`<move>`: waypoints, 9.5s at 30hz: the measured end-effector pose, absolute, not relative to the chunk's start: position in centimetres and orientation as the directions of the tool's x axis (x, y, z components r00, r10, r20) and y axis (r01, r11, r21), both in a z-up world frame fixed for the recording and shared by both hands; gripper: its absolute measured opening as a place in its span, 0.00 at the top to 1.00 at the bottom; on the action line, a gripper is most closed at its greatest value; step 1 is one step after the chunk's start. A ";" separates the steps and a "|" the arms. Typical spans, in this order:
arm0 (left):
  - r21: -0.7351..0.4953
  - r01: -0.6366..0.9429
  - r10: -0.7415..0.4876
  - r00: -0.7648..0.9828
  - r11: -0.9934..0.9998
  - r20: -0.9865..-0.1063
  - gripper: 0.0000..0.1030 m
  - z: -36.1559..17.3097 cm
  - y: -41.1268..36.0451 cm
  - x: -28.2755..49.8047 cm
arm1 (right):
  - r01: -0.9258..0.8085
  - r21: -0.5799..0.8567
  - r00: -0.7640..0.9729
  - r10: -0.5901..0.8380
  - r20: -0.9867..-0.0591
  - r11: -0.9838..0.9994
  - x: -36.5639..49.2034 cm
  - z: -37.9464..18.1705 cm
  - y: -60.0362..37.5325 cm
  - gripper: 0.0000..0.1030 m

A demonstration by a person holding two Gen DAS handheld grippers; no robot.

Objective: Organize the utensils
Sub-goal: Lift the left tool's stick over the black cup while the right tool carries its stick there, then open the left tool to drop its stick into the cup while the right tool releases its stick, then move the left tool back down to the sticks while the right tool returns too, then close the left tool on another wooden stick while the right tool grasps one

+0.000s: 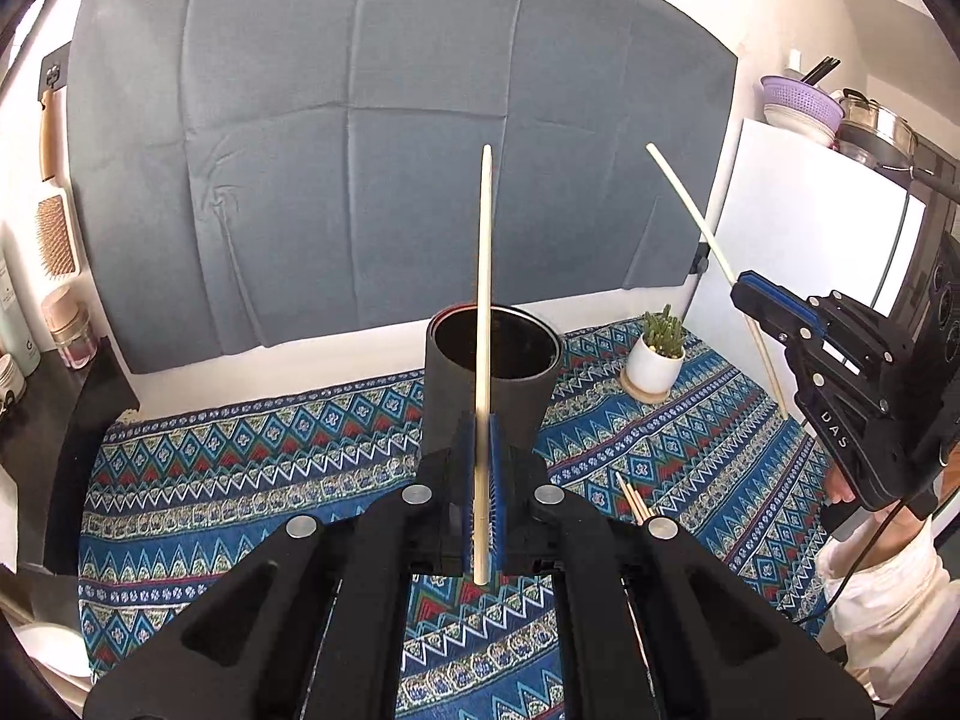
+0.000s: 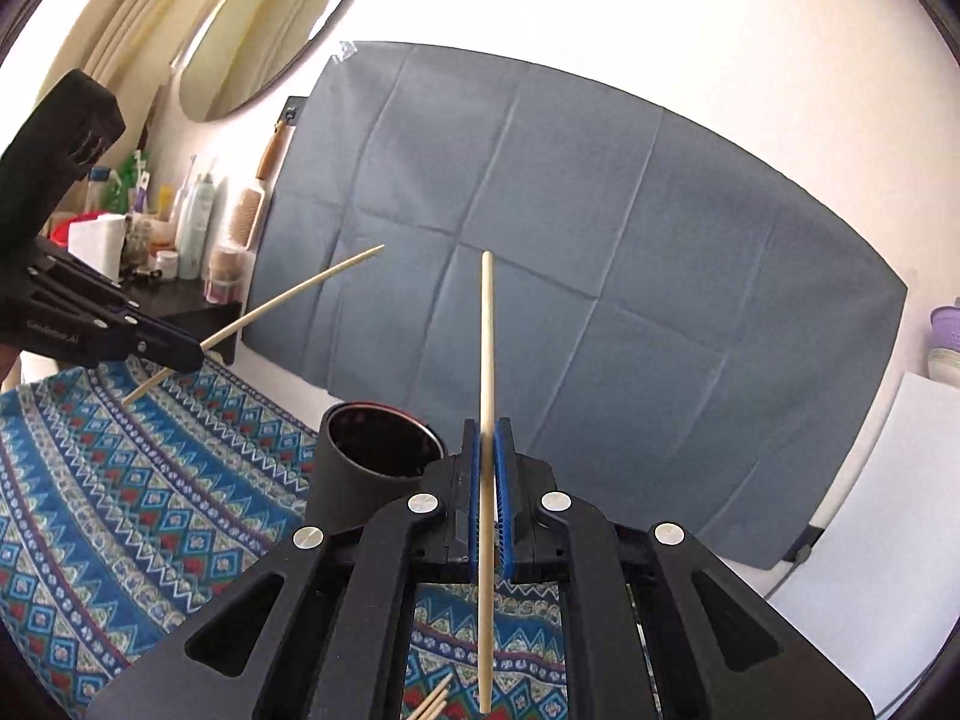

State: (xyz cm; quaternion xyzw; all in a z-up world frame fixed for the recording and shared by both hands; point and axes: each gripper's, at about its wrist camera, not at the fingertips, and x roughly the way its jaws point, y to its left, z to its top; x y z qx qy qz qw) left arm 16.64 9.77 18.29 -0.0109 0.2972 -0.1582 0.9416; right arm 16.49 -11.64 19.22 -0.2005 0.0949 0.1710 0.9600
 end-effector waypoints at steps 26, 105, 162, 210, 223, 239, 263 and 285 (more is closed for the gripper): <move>-0.106 0.299 -0.314 0.930 0.948 -0.190 0.95 17.0 6.0 25.7 | -0.538 0.208 0.841 0.538 0.061 0.817 27.3 16.9 -11.6 0.95; -0.087 0.152 -0.164 0.974 0.985 -0.157 0.06 14.2 8.7 26.2 | -0.363 0.044 0.930 0.365 -0.052 0.931 29.2 15.9 -13.6 0.16; -0.065 0.269 -0.227 0.633 0.961 -0.741 0.06 2.0 -0.9 15.6 | -0.252 -0.133 0.693 0.082 -0.717 0.959 14.7 2.5 -18.2 0.12; -0.040 0.266 -0.179 0.525 0.963 -0.832 0.04 -2.8 -1.7 18.2 | -0.180 0.012 0.516 0.105 -0.850 0.984 18.1 -1.5 -21.7 0.08; 0.009 0.173 -0.061 0.394 0.985 -0.917 0.04 -2.6 1.0 18.9 | -0.324 0.017 0.482 0.181 -0.857 0.946 18.6 -1.3 -21.3 0.07; 0.006 0.090 -0.021 0.302 0.996 -0.953 0.06 0.2 -1.9 19.5 | -0.327 0.018 0.485 0.184 -0.855 0.945 18.5 -1.4 -21.3 0.07; -0.102 0.016 -0.103 0.267 0.995 -0.958 0.06 -0.3 1.3 18.1 | -0.341 0.018 0.428 0.172 -0.887 0.940 19.4 -1.4 -21.1 0.07; -0.006 0.109 -0.051 0.417 0.994 -0.908 0.04 -1.1 2.4 14.7 | -0.424 0.019 0.377 0.196 -0.905 0.906 19.9 -1.3 -21.1 0.08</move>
